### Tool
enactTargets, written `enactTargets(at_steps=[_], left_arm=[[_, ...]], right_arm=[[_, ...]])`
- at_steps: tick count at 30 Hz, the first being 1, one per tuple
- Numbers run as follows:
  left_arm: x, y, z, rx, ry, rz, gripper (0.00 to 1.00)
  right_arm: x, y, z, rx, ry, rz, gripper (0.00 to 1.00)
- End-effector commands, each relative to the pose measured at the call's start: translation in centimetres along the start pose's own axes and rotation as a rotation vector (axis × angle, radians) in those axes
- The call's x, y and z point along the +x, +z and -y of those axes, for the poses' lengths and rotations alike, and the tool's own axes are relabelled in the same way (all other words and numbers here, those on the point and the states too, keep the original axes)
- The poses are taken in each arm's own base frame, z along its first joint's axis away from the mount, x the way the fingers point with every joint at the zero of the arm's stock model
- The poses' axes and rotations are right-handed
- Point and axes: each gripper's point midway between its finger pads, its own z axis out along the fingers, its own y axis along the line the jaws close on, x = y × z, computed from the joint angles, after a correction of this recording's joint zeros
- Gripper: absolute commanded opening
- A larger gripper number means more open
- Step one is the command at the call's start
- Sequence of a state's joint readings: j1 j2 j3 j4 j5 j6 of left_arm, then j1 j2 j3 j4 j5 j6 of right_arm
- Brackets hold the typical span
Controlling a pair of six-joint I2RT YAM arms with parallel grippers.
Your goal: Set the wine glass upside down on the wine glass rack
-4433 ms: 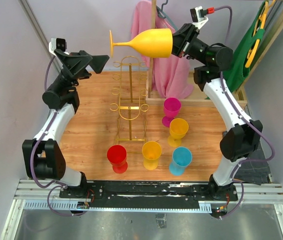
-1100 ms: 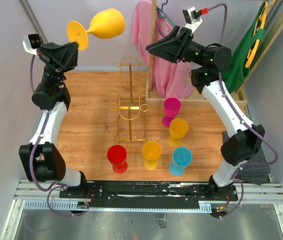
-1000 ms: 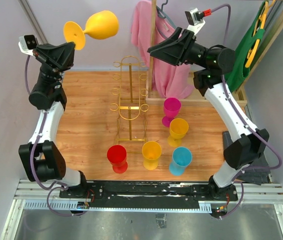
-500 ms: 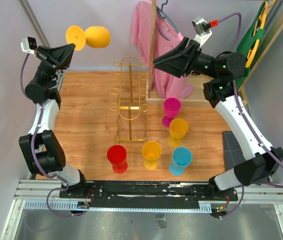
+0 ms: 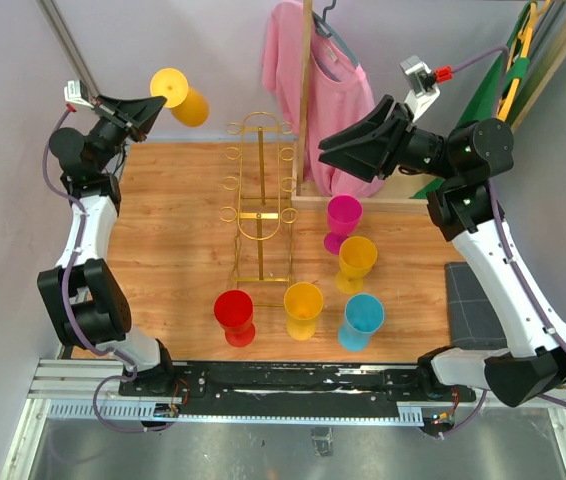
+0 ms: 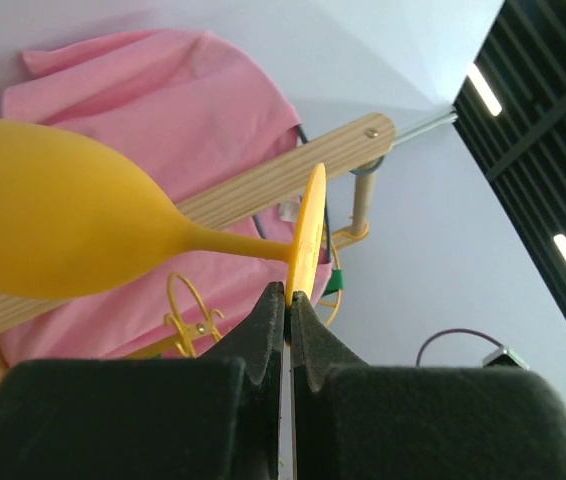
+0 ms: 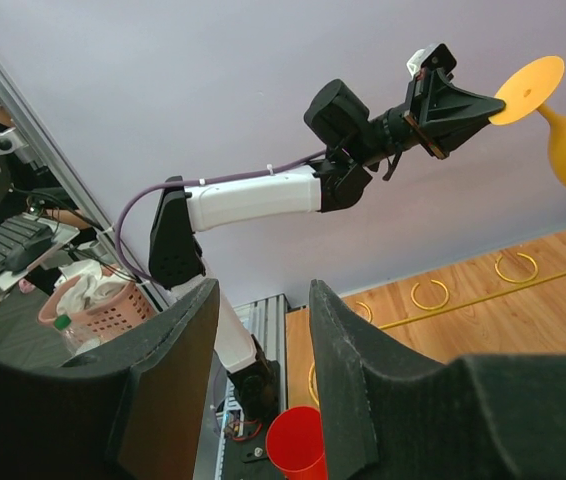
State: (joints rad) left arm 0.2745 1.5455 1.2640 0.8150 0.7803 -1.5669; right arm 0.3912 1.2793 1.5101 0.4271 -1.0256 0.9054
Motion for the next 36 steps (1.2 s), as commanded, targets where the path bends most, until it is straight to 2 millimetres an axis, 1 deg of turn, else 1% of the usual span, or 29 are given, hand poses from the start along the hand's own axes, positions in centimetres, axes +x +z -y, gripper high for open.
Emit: enactTargets(at_steps=[1, 5, 9, 16, 22, 30, 36], left_arm=[[0.3, -0.3, -2.3, -0.087, 0.023, -0.014, 0.0], [1.8, 0.0, -4.3, -0.169, 0.024, -0.046, 0.0], [3.6, 0.5, -5.1, -0.197, 0.0, -0.095, 0.0], [5.6, 1.7, -6.3, -0.298, 0.037, -0.153, 0.0], [6.5, 2.3, -5.6, -0.288, 0.044, -0.178, 0.0], [8.9, 2.6, -5.7, -0.281, 0.016, -0.223, 0.0], [10.2, 2.8, -5.1, -0.269, 0.005, -0.254, 0.0]], right_arm=[[0.3, -0.6, 0.4, 0.033, -0.045, -0.002, 0.42], [0.7, -0.6, 0.8, 0.04, -0.037, -0.005, 0.42], [1.2, -0.7, 1.1, 0.045, -0.028, -0.009, 0.42], [1.6, -0.9, 1.3, 0.057, -0.015, -0.007, 0.42], [1.7, -1.0, 1.4, 0.065, -0.006, -0.004, 0.42], [1.8, -1.1, 1.6, 0.075, 0.007, 0.0, 0.42], [2.0, -1.1, 1.7, 0.08, 0.015, 0.0, 0.42]])
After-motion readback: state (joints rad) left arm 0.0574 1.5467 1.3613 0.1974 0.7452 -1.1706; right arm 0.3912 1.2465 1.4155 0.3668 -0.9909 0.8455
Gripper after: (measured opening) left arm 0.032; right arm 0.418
